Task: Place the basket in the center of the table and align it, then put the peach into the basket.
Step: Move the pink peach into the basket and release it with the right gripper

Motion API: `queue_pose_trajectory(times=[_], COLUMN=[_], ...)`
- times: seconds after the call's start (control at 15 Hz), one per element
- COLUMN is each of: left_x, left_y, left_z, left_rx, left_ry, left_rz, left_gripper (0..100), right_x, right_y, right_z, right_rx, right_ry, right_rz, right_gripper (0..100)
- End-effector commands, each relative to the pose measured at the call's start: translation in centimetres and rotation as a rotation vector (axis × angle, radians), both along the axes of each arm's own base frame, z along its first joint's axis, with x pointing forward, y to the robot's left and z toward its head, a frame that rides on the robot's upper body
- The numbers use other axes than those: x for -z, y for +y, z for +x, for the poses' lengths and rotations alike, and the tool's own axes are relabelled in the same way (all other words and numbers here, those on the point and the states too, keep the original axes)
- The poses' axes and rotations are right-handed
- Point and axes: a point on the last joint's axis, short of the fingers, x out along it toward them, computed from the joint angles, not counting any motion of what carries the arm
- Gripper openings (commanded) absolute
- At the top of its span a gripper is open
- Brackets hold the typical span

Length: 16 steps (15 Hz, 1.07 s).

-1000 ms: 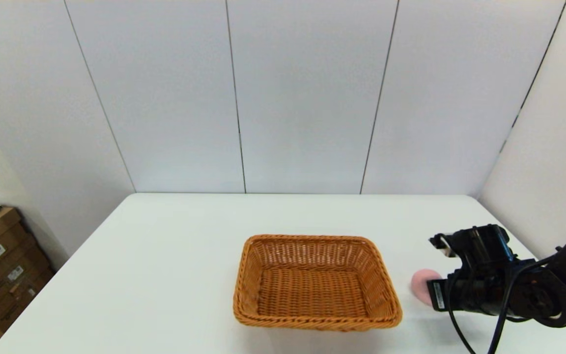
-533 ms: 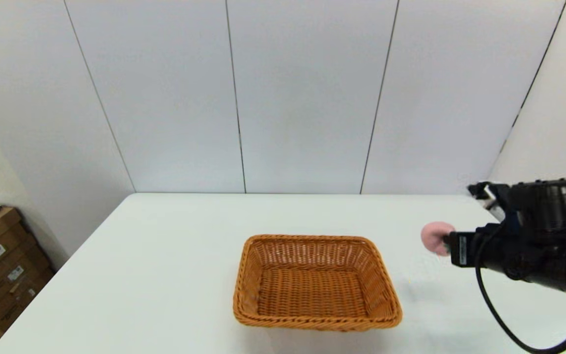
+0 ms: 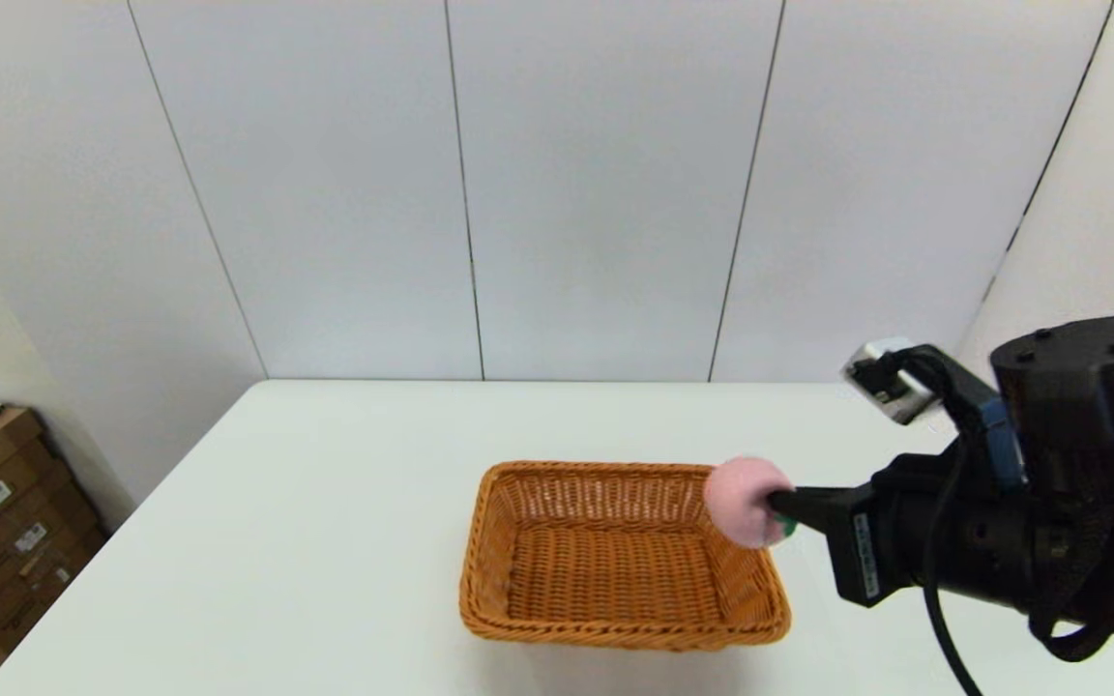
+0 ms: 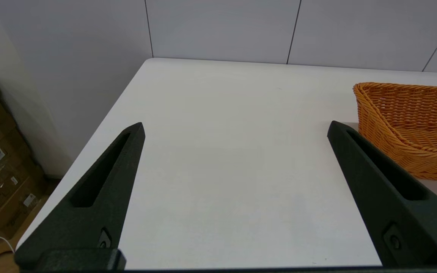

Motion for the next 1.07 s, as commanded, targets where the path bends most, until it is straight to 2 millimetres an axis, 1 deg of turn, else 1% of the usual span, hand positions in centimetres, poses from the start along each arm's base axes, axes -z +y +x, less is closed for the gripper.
queue_pose_trajectory(times=[0.07, 0.13, 0.2, 0.6, 0.8, 1.07], left_x=[0.0, 0.0, 0.0, 0.0, 0.0, 0.0], left_y=[0.0, 0.0, 0.0, 0.0, 0.0, 0.0], left_z=[0.0, 0.0, 0.0, 0.0, 0.0, 0.0], left_rx=[0.001, 0.001, 0.0, -0.002, -0.002, -0.002], left_ry=[0.0, 0.002, 0.002, 0.002, 0.002, 0.0], left_rz=[0.008, 0.012, 0.02, 0.016, 0.016, 0.016], left_gripper=[100, 100, 100, 100, 100, 100], right_x=[4.4, 4.6, 5.7, 7.5, 8.4, 8.1], right_y=[3.8, 4.0, 5.0, 8.5, 9.1, 9.2], right_z=[1.8, 2.0, 3.0, 5.3, 6.0, 6.2], right_rx=[-0.069, -0.069, -0.074, -0.104, -0.071, -0.058], right_ry=[0.111, 0.114, 0.127, 0.149, 0.145, 0.141], right_rz=[-0.087, -0.087, -0.095, -0.124, -0.157, -0.139], right_gripper=[0, 0, 0, 0, 0, 0])
